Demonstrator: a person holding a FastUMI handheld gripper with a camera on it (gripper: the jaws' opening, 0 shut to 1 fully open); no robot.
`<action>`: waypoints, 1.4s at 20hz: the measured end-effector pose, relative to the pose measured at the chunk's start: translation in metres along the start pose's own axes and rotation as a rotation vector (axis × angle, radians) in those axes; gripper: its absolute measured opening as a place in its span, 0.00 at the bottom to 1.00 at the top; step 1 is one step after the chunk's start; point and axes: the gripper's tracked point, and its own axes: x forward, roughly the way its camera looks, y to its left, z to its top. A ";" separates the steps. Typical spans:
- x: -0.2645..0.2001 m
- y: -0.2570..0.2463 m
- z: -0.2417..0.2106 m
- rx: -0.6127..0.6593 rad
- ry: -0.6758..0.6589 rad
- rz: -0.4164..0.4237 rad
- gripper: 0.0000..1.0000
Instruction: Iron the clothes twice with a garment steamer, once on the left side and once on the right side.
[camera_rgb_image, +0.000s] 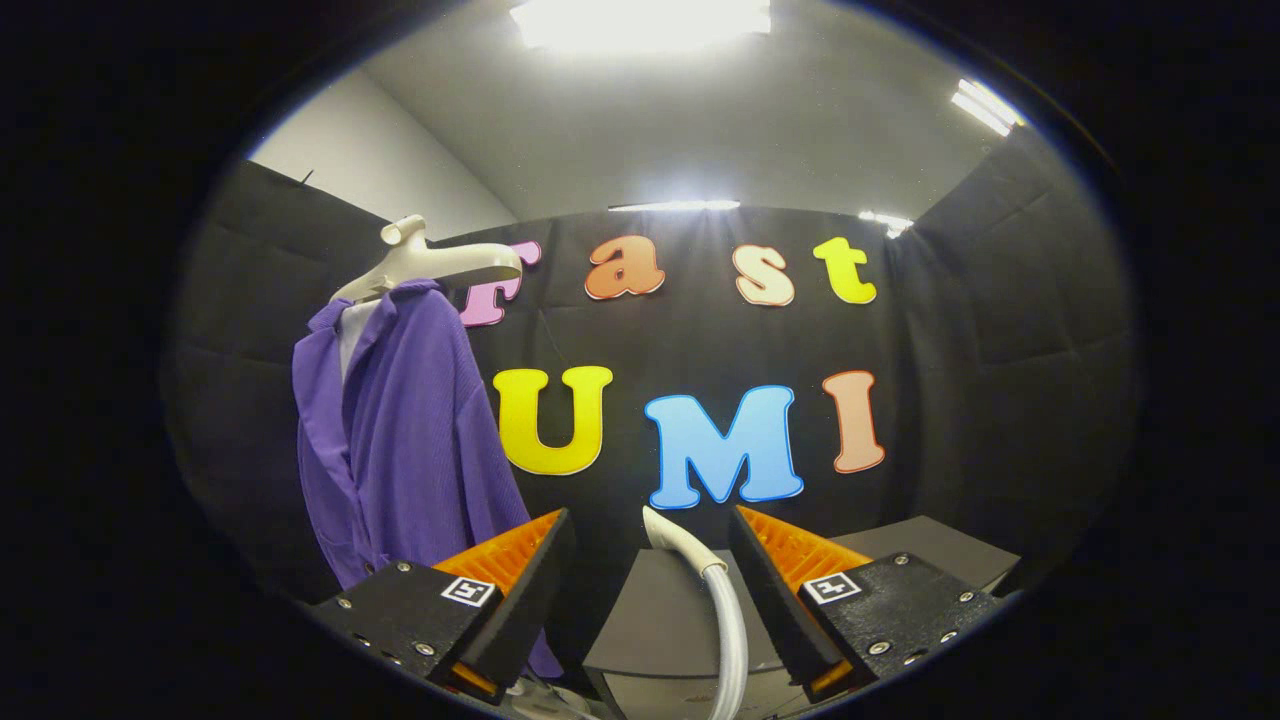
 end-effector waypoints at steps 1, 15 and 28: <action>0.015 -0.005 -0.002 0.006 0.023 0.008 0.95; 0.176 -0.044 -0.063 0.157 0.356 0.164 0.94; 0.221 -0.052 -0.169 0.380 0.772 0.206 0.95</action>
